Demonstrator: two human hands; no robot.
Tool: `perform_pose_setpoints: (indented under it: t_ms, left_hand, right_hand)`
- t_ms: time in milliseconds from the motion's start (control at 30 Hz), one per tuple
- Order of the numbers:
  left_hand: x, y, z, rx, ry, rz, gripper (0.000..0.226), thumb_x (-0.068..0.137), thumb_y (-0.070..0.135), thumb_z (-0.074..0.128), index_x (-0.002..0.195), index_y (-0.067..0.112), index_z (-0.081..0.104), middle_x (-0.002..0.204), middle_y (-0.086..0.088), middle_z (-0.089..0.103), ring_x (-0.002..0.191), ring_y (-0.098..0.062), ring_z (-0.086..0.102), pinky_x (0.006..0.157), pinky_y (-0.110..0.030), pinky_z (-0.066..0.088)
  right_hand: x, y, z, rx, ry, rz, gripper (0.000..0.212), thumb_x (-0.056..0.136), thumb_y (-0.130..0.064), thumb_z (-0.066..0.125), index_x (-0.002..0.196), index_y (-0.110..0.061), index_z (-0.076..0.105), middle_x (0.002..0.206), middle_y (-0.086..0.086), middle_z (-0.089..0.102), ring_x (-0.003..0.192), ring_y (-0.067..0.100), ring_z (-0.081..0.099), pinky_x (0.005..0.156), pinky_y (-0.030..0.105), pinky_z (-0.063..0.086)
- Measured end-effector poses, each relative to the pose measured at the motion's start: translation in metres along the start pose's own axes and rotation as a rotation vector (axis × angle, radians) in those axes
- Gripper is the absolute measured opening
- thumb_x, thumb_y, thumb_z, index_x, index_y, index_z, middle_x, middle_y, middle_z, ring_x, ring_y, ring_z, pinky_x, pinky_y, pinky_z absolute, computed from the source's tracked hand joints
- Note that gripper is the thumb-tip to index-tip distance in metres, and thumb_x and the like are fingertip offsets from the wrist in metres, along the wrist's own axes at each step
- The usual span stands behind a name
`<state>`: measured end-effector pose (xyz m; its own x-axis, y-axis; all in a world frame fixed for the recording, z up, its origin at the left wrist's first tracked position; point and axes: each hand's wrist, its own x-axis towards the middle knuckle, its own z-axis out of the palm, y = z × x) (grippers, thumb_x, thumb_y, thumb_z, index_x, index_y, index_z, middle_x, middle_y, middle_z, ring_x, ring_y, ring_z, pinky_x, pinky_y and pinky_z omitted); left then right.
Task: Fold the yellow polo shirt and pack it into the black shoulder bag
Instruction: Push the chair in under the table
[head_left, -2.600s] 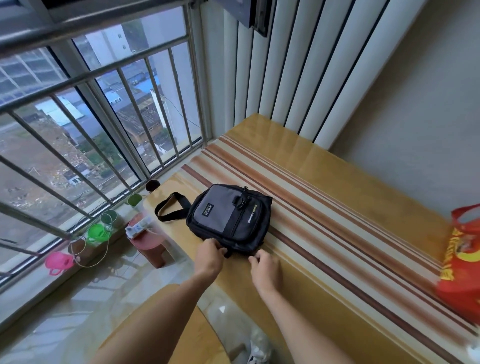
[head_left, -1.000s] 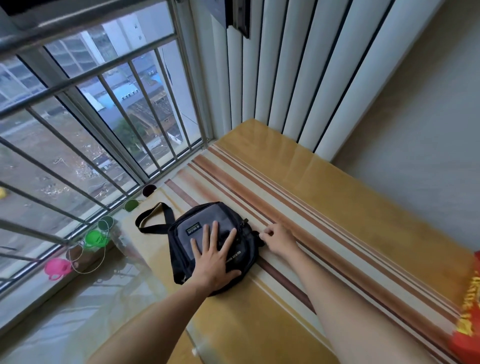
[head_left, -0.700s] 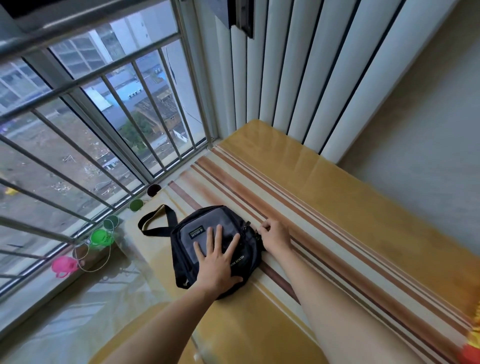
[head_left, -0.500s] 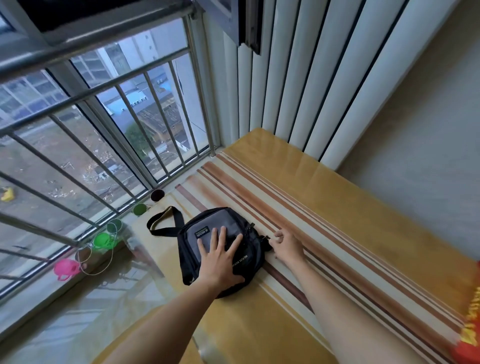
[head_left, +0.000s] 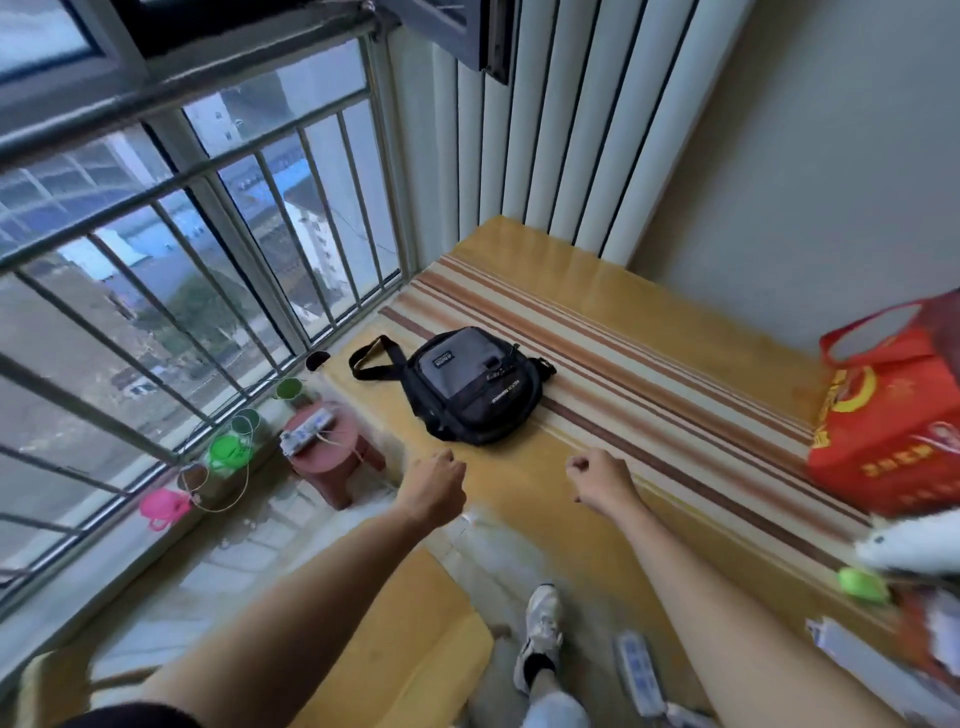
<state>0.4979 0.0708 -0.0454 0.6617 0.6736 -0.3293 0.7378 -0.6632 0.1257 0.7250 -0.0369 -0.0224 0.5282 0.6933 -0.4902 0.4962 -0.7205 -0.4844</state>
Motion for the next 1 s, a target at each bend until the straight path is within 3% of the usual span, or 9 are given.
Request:
perform_pose_setpoints:
  t_ms: [100,367,633,800,900,1000]
  left_hand:
    - [-0.037,-0.016,0.002,0.013,-0.119,0.094,0.021,0.086,0.012,0.051,0.098,0.01,0.067,0.104,-0.01,0.061,0.088,-0.031,0.065,0.064,-0.036,0.051]
    - [-0.097,-0.037,0.012,0.097,-0.2,0.161,0.024,0.089,0.017,0.051,0.107,0.014,0.067,0.111,-0.007,0.063,0.101,-0.027,0.064,0.08,-0.043,0.058]
    - [-0.164,-0.063,0.046,0.132,-0.211,0.059,0.029,0.085,0.015,0.047,0.106,0.015,0.067,0.113,-0.006,0.064,0.101,-0.029,0.065,0.078,-0.04,0.056]
    - [-0.226,-0.097,0.067,0.156,-0.227,0.0,0.029,0.084,0.014,0.047,0.101,0.013,0.071,0.109,-0.01,0.067,0.099,-0.03,0.065,0.081,-0.039,0.056]
    - [-0.264,-0.118,0.075,0.226,-0.282,-0.054,0.03,0.086,0.015,0.044,0.102,0.014,0.07,0.108,-0.009,0.067,0.102,-0.031,0.064,0.089,-0.045,0.05]
    - [-0.289,-0.14,0.08,0.214,-0.362,-0.073,0.029,0.083,0.013,0.045,0.097,0.014,0.071,0.102,-0.007,0.068,0.096,-0.028,0.064,0.092,-0.049,0.051]
  right_hand:
    - [-0.052,-0.004,0.017,-0.044,0.0,-0.035,0.018,0.095,-0.018,0.052,0.085,-0.014,0.066,0.095,0.005,0.073,0.082,0.03,0.072,0.077,0.046,0.059]
    - [-0.13,-0.018,0.061,-0.134,-0.058,-0.125,0.023,0.091,-0.022,0.049,0.101,-0.02,0.069,0.099,0.006,0.072,0.089,0.025,0.067,0.076,0.033,0.055]
    - [-0.185,-0.01,0.106,-0.132,-0.051,-0.148,0.018,0.091,-0.02,0.049,0.092,-0.02,0.067,0.096,0.005,0.07,0.086,0.025,0.065,0.073,0.034,0.054]
    - [-0.234,-0.004,0.157,-0.094,-0.106,-0.129,0.018,0.089,-0.019,0.049,0.078,-0.022,0.063,0.083,0.004,0.07,0.079,0.024,0.066,0.072,0.037,0.056]
    - [-0.266,-0.006,0.189,-0.086,-0.141,-0.148,0.018,0.09,-0.019,0.05,0.084,-0.021,0.066,0.087,0.004,0.071,0.076,0.022,0.067,0.073,0.037,0.058]
    - [-0.297,-0.018,0.211,-0.082,-0.197,-0.147,0.021,0.094,-0.019,0.048,0.098,-0.019,0.069,0.087,0.002,0.068,0.075,0.021,0.066,0.064,0.035,0.055]
